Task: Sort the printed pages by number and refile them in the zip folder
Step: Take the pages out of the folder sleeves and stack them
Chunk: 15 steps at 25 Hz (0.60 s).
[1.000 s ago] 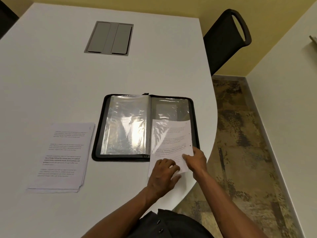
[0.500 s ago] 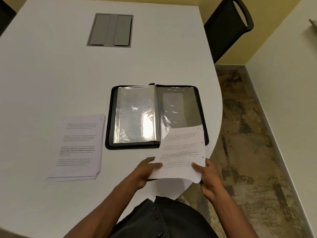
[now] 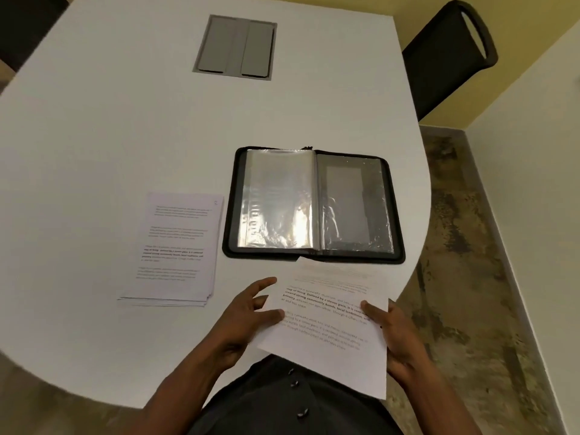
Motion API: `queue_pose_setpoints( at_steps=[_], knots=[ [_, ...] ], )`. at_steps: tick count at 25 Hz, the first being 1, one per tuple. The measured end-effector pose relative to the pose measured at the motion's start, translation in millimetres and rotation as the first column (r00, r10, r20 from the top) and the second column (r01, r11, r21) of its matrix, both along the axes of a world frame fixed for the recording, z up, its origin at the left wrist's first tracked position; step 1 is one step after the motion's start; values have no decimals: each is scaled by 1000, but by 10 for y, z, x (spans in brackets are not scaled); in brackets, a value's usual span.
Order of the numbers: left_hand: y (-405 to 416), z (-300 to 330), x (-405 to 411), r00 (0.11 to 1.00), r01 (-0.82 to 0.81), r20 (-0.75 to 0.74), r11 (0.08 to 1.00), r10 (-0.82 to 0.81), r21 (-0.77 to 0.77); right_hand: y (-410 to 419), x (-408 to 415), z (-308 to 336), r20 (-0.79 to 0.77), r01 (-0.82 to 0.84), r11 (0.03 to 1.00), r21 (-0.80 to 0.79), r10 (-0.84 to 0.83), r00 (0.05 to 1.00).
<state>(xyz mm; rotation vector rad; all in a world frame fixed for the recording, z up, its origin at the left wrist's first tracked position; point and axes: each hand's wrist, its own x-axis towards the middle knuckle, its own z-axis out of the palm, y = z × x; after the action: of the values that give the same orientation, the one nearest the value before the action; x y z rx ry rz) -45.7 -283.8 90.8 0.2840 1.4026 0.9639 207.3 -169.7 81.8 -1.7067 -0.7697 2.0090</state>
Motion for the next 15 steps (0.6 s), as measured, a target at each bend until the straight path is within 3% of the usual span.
queue_pose_setpoints(
  at_steps=[7, 15],
  knots=[
    [-475, -13, -653, 965, -111, -232, 993, 119, 46, -34, -915, 266, 62, -202, 965, 169, 194, 979],
    [-936, -161, -1660, 869, -401, -274, 911, 412, 96, -45, -2390, 208, 115, -489, 824, 287, 477, 871]
  ],
)
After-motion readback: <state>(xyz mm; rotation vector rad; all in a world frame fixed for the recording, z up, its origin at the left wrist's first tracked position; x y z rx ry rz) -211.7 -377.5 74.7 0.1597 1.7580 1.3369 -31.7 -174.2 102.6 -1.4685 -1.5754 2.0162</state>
